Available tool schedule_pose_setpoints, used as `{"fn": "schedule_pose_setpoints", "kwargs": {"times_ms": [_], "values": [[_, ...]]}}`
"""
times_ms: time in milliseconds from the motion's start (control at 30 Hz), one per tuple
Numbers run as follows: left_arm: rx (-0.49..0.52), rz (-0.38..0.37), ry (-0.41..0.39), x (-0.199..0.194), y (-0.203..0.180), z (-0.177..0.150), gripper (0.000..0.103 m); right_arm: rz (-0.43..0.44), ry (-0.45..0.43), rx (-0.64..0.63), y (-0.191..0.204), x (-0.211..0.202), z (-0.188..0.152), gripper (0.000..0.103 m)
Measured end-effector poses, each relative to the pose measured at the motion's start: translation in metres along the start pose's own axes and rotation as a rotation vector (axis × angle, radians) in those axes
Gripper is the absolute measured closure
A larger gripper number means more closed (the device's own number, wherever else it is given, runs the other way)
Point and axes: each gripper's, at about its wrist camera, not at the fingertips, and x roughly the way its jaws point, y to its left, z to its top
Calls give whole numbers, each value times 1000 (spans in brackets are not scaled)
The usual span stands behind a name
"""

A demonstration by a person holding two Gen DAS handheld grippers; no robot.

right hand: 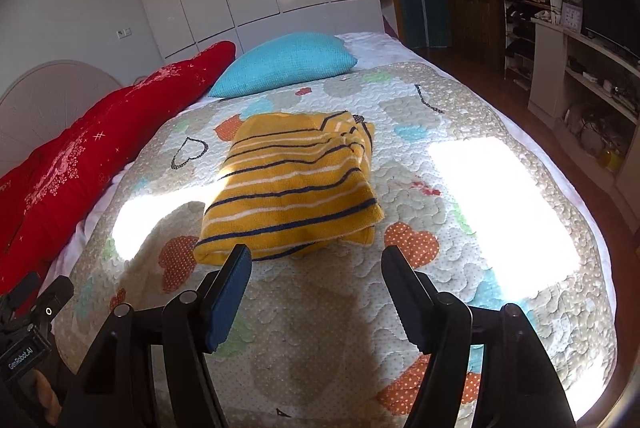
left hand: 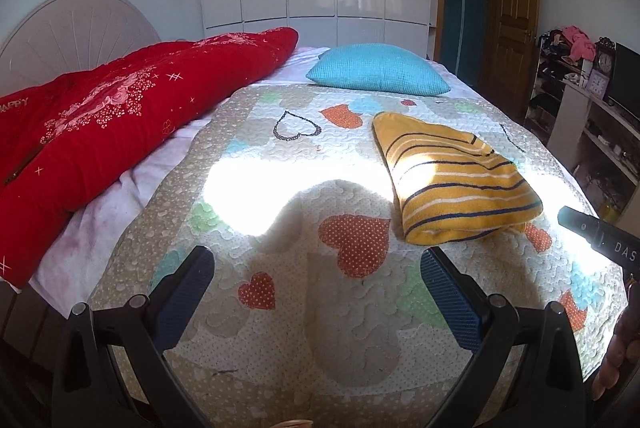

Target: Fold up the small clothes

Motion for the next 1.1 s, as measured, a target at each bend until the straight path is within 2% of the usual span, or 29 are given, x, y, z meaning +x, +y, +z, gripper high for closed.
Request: {"fn": "schedule_pose_setpoints", "kwargs": {"times_ms": [200,533,767,1100], "values": [[18,-9,80,17,-5,-15,0,-13,2,-3,1,9,-10,29],[61,-19,150,38,-24,-31,0,-31,64,14,-14,37,-33,29],[67,-24,170,48,-29,-33,0,-48,71,34,-23,46,-34,29],[75,-19,216,63,-31,-38,0,-46,90,-5,-12,58,-36,27]]}}
